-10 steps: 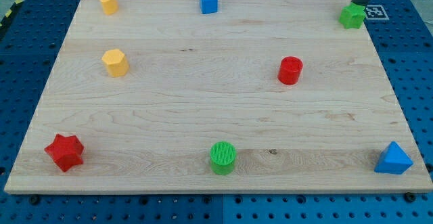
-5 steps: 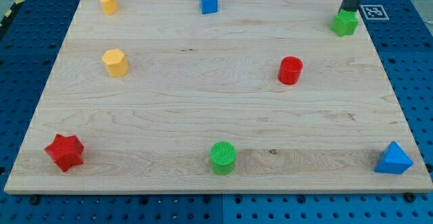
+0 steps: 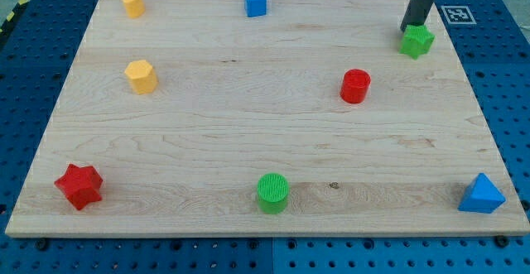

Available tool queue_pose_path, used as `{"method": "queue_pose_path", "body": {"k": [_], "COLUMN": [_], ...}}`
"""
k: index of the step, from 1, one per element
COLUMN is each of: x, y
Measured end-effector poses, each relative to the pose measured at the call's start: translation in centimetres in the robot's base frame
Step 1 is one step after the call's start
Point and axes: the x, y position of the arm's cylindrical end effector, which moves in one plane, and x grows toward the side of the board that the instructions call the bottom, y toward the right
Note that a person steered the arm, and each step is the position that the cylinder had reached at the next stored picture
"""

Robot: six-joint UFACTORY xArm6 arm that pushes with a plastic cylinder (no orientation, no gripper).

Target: Push the green star towards the center right

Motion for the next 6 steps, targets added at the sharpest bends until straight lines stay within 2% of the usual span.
{"method": "queue_pose_path", "body": {"k": [3, 5, 6], "x": [5.2, 6.3, 6.3], "y": [0.0, -0.5, -5.4]}}
